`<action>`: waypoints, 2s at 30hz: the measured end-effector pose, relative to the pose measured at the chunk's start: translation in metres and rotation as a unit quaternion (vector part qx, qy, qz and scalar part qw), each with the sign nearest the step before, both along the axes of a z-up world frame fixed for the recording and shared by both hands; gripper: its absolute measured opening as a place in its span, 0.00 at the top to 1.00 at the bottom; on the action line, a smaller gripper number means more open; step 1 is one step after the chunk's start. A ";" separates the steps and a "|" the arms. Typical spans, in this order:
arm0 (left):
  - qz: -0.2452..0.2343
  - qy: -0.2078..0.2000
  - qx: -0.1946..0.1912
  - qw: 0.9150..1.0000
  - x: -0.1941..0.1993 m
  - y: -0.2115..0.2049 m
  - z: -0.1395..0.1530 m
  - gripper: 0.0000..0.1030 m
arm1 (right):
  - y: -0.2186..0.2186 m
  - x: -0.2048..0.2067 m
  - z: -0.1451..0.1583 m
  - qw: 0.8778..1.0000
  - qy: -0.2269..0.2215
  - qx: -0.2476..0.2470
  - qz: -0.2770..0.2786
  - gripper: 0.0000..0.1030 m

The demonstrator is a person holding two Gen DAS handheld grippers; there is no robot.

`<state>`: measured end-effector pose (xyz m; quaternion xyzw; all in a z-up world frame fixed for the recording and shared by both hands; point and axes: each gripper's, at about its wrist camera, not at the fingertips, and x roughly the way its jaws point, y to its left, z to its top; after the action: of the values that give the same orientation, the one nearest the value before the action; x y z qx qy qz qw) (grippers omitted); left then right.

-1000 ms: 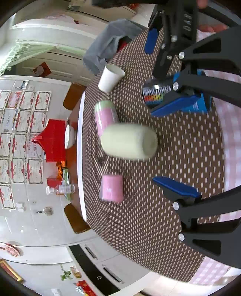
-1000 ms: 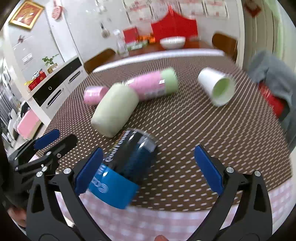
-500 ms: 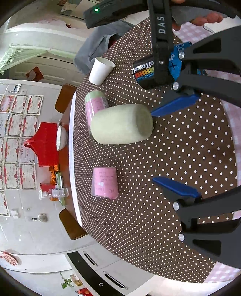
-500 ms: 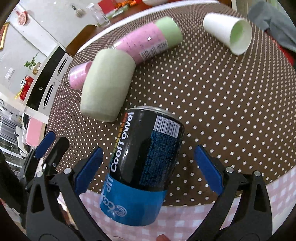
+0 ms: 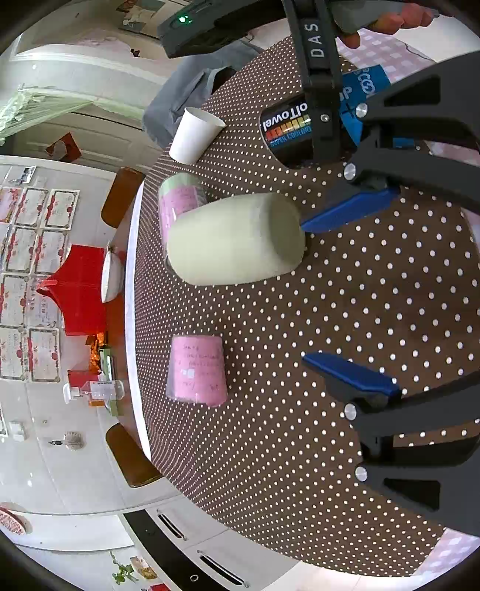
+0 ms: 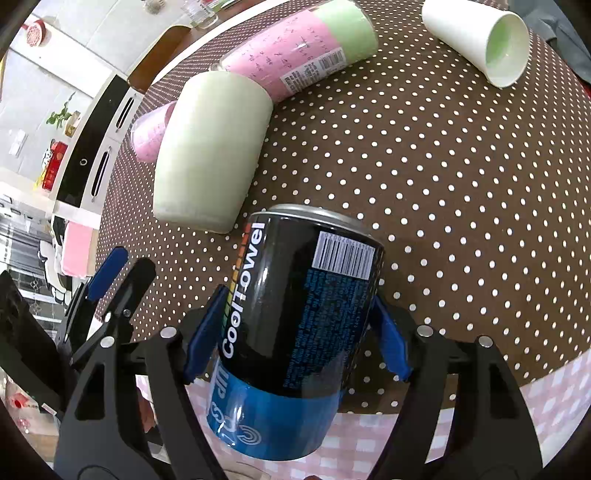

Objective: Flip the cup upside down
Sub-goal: 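Rotate the can in the right tool so its metal lid faces up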

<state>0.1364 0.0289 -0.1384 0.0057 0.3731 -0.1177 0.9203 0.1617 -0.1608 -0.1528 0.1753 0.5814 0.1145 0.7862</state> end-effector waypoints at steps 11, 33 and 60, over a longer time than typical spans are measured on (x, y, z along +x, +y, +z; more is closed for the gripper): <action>-0.004 0.014 0.009 1.000 0.005 -0.013 -0.010 0.35 | -0.011 -0.002 0.014 0.991 -0.097 -0.082 0.031 0.31; 0.019 0.029 -0.005 0.999 0.019 -0.020 -0.012 0.35 | -0.018 -0.009 0.036 0.944 -0.274 -0.178 0.041 0.34; 0.033 0.009 0.012 0.999 -0.004 -0.029 0.000 0.35 | -0.010 -0.047 0.036 0.914 -0.338 -0.220 0.039 0.34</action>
<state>0.1326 0.0000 -0.1383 0.0032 0.3823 -0.0833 0.9203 0.1144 -0.1706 -0.1171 -0.0738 0.2974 0.0665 0.9496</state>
